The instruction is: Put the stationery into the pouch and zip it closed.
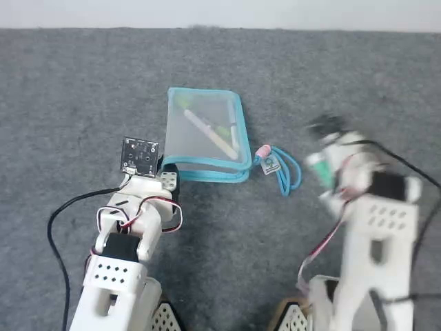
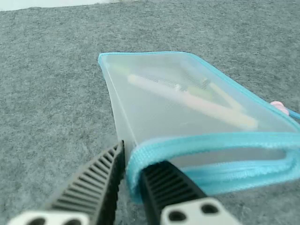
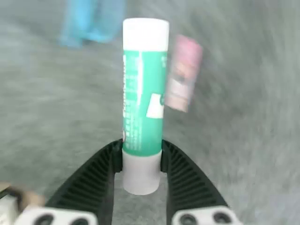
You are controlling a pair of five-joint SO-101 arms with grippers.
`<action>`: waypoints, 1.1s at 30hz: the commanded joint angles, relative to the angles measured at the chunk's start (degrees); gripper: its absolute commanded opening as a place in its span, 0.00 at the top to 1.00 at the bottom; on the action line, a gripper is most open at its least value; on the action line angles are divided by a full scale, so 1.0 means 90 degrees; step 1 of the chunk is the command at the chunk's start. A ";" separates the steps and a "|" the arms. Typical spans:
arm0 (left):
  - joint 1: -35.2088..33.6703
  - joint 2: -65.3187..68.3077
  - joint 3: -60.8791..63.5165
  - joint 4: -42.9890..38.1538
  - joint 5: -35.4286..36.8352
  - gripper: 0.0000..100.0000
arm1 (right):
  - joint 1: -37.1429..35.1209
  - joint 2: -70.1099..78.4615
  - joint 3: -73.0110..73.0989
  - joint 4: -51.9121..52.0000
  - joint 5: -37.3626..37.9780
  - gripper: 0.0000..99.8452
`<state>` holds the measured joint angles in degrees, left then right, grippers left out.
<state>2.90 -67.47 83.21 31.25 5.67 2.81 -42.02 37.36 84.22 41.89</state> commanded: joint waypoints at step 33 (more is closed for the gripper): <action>0.1504 -0.0127 -0.0073 -0.0156 -0.0381 0.99 | -0.3726 0.5885 -0.6574 0.2017 -0.3595 0.99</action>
<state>14.77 -67.47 83.21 31.25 3.21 -32.00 9.67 -11.87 100.04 12.35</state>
